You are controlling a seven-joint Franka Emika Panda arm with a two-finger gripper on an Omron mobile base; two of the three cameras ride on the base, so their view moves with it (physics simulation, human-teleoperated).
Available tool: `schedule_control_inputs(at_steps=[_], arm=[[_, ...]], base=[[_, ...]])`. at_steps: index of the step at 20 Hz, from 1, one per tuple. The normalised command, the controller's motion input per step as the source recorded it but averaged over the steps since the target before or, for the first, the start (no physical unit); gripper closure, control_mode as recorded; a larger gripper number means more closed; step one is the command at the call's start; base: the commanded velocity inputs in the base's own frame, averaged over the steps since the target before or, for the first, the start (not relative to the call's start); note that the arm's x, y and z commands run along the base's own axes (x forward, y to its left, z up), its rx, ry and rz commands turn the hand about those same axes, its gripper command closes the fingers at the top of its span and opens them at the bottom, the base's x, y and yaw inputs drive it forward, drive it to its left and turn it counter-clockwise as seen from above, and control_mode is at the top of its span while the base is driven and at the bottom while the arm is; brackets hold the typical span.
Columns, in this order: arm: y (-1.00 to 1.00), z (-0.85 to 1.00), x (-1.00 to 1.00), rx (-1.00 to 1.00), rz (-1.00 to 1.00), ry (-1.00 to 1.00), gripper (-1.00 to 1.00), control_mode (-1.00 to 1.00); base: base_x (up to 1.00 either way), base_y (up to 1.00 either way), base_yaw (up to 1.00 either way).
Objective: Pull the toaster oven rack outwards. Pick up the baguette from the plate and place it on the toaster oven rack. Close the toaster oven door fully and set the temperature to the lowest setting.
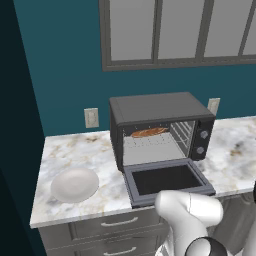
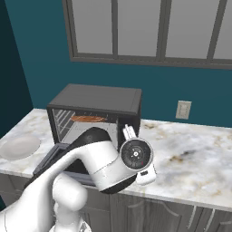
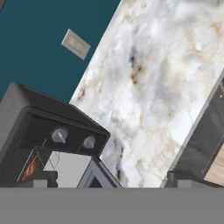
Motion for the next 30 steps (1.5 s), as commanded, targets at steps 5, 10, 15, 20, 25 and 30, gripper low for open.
schedule_control_inputs(at_steps=[5, 10, 15, 20, 25, 30], arm=[[0.45, 0.03, 0.00, -0.03, -0.03, 0.08, -1.00, -1.00], [0.70, 0.00, 0.00, -0.12, 0.00, 0.05, -1.00, -1.00], [0.75, 0.00, 0.00, -0.15, 0.00, 0.02, -1.00, -1.00], [0.70, 0.00, 0.00, -0.14, -0.02, 0.01, -1.00, -1.00], [0.64, 0.04, 0.04, -0.13, -0.06, 0.02, -1.00, -1.00], [0.57, 0.04, 0.05, -0.11, -0.06, 0.01, -1.00, -1.00]], base=[[0.00, 0.00, 0.00], [0.00, 0.00, 0.00], [0.00, 0.00, 0.00], [0.00, 0.00, 0.00], [0.00, 0.00, 0.00], [0.00, 0.00, 0.00]])
